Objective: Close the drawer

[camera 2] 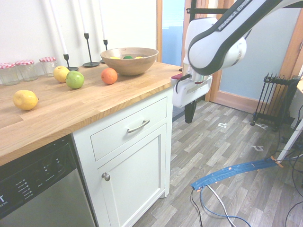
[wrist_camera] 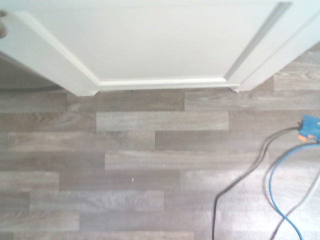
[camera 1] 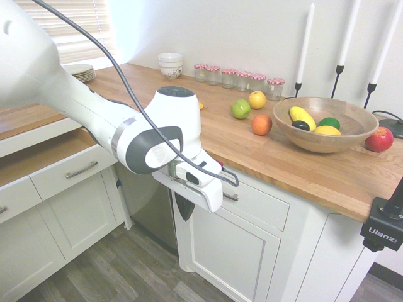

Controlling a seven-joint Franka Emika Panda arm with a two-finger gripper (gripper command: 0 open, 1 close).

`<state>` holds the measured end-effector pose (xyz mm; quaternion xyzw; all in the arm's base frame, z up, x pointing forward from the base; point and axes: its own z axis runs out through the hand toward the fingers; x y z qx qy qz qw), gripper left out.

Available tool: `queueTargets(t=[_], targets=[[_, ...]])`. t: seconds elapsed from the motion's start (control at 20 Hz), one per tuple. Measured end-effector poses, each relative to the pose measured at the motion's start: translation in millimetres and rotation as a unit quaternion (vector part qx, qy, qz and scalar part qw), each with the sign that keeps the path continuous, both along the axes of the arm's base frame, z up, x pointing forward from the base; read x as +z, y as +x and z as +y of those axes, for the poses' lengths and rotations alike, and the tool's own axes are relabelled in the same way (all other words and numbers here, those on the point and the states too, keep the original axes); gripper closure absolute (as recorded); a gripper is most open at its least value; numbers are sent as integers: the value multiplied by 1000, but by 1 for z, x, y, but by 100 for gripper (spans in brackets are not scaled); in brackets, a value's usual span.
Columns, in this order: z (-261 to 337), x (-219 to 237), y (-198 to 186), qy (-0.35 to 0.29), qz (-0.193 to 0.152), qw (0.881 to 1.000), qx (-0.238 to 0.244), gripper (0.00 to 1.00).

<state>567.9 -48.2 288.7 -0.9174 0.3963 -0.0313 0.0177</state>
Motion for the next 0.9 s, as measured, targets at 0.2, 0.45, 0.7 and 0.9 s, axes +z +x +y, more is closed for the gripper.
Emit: queueTargets(t=[0.2, 0.45, 0.7, 0.9], targets=[[-2, 29, -60, -1, -4, 1000, 1, 0], [7, 47, -132, 2, -9, 1000, 4, 0], [10, 60, -150, -1, -18, 1000, 5, 0], [9, 60, -150, -1, -18, 1000, 2, 0]])
